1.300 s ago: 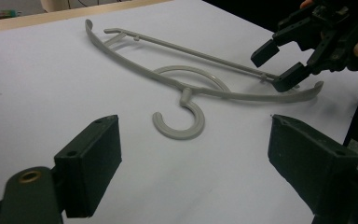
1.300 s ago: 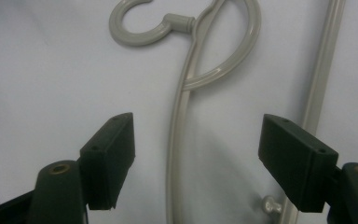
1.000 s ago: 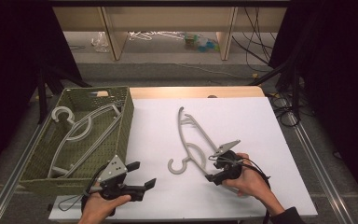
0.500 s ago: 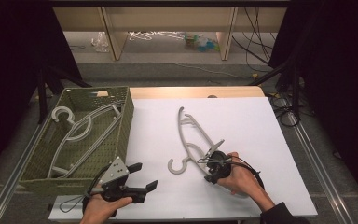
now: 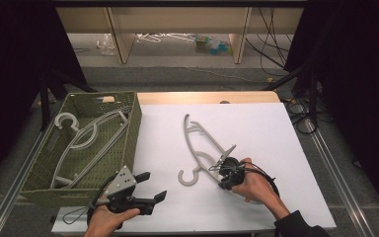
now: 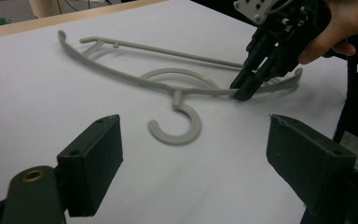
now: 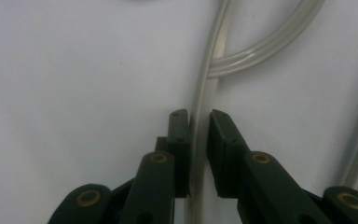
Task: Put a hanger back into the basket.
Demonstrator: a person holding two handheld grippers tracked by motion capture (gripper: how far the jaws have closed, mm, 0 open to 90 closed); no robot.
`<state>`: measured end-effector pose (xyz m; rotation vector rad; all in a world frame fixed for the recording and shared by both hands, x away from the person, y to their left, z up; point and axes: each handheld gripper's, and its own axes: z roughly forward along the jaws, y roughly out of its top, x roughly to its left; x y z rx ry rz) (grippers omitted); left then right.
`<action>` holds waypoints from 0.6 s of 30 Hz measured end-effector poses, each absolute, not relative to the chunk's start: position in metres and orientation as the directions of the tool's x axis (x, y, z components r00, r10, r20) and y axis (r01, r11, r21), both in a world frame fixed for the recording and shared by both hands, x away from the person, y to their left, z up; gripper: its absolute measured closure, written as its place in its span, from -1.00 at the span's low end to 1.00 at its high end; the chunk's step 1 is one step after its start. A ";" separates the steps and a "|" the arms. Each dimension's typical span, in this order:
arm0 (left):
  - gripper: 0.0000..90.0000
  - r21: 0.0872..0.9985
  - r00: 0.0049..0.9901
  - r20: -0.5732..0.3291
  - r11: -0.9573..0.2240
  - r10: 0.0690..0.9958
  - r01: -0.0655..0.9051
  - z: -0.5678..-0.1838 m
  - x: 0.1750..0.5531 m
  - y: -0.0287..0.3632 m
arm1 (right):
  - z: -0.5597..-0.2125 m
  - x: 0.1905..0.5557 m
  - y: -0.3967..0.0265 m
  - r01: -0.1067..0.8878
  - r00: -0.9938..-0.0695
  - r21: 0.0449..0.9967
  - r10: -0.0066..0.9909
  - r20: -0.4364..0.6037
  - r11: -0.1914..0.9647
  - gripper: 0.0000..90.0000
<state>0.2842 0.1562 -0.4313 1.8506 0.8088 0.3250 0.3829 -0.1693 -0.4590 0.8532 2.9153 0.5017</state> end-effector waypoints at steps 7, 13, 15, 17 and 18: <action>-0.58 0.893 0.740 -0.114 -0.258 0.663 0.368 -0.433 0.285 0.154 | -0.451 0.377 -0.182 0.429 -0.900 0.324 0.431 0.070 0.843 0.82; -0.53 0.889 0.750 -0.086 -0.289 0.655 0.355 -0.432 0.292 0.145 | -0.435 0.366 -0.196 0.388 -0.921 0.376 0.366 0.133 0.841 0.82; -0.49 0.886 0.760 -0.066 -0.312 0.647 0.343 -0.433 0.298 0.141 | -0.431 0.364 -0.201 0.368 -0.930 0.393 0.337 0.149 0.843 0.82; -0.48 0.878 0.767 -0.026 -0.352 0.641 0.323 -0.435 0.306 0.134 | -0.427 0.362 -0.205 0.349 -0.937 0.401 0.310 0.159 0.847 0.82; -0.45 0.872 0.779 -0.018 -0.371 0.627 0.319 -0.436 0.309 0.131 | -0.425 0.361 -0.206 0.343 -0.939 0.409 0.302 0.163 0.846 0.82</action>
